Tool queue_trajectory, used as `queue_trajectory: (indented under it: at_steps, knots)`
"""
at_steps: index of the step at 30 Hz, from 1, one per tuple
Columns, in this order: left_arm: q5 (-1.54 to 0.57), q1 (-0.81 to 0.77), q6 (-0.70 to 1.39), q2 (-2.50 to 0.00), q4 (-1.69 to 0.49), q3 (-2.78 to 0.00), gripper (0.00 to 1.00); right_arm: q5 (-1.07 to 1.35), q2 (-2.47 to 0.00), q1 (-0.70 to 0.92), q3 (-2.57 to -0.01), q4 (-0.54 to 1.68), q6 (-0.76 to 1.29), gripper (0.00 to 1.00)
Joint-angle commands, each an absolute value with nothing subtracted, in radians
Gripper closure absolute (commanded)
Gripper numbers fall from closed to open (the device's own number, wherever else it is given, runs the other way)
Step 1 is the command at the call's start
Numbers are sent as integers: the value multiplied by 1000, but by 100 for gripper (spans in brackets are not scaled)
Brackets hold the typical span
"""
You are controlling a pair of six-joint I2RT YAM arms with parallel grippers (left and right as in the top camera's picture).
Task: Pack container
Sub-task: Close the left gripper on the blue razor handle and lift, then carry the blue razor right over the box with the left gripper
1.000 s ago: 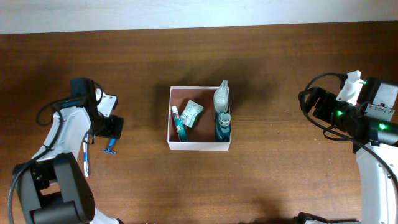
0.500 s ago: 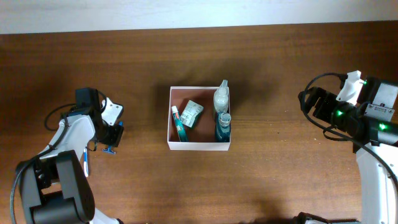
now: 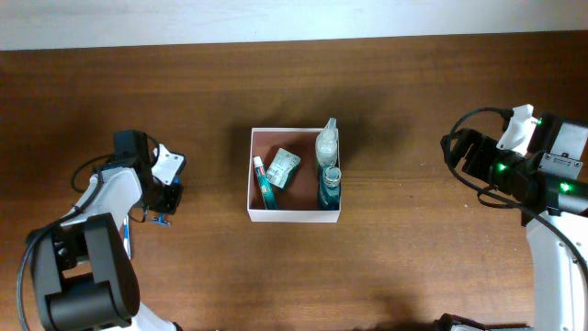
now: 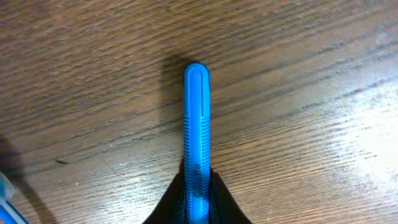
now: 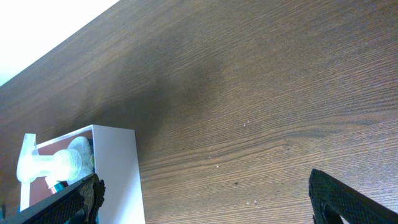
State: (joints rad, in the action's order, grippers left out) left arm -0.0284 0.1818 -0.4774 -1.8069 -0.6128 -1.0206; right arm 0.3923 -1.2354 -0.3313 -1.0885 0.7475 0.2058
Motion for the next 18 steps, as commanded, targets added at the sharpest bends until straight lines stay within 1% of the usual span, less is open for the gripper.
queue_trajectory:
  at_steps: [1,3,6,10,13,18]
  knots:
    - [-24,162,-408,-1851,-622,-1056,94,384,-1237,-334,-1105,744,204,2]
    - [-24,144,-408,-1850,-645,-1087,94,384,-1237,-334,-1105,744,203,2]
    - [-23,105,-395,-1842,-692,-1151,98,384,-1237,-334,-1105,744,204,1]
    - [-23,26,-342,-1818,-758,-1282,99,384,-1237,-334,-1105,744,204,2]
    - [-20,-31,-274,-1797,-817,-1401,99,384,-1237,-334,-1105,744,203,2]
    - [-23,-145,-82,-1761,-926,-1606,99,384,-1237,-334,-1105,744,204,2]
